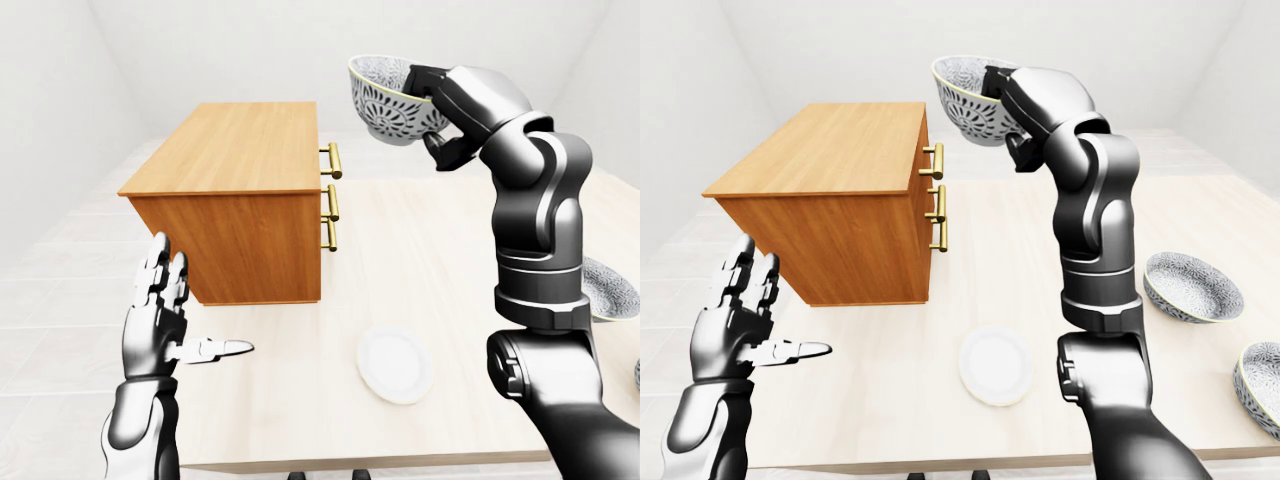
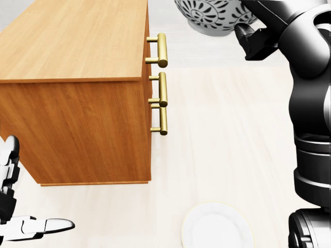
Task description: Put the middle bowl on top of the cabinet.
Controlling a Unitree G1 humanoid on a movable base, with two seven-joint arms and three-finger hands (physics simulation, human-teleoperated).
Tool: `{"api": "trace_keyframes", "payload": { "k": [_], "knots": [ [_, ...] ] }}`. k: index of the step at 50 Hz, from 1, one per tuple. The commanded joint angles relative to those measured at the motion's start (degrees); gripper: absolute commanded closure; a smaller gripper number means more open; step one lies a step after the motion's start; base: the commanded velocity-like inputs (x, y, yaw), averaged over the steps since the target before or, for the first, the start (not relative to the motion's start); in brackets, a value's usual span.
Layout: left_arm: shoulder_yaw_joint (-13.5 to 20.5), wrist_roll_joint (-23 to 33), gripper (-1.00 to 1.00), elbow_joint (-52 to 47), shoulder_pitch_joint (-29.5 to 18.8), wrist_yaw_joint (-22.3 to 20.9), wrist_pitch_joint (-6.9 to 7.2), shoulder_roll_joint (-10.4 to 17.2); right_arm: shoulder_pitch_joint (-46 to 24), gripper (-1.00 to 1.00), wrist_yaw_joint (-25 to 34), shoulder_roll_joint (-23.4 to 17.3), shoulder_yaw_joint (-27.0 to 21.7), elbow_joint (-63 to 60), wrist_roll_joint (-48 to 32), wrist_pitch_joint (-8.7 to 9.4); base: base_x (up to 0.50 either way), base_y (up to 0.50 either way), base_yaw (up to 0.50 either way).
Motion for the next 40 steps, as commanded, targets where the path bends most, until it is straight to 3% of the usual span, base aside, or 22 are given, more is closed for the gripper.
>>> {"api": "trace_keyframes", "payload": {
  "k": [1,9,23,40],
  "knots": [
    [0.1,0.3,-1.0,0.6,0.4,0.1,-1.22,-0.1,-6.8,1.0,-1.4,-0.2,0.5,4.3,-1.9,-0.01,0.0,0.0,0.0],
    [0.1,0.3,-1.0,-0.2,0.7,0.0,-0.81,-0.1,-10.9,1.0,-0.2,1.1,0.8,6.3,-0.4,-0.01,0.0,0.0,0.0],
    [0.0,0.9,-1.0,-1.9,1.3,0.0,-0.27,-0.4,-18.4,1.0,-3.1,5.0,2.3,13.6,2.1,-0.01,0.0,0.0,0.0],
    [0.3,2.7,-1.0,-1.7,4.1,-1.2,-4.02,-1.4,-24.7,1.0,-7.9,10.7,5.7,22.5,3.3,-0.01,0.0,0.0,0.0]
  ]
}}
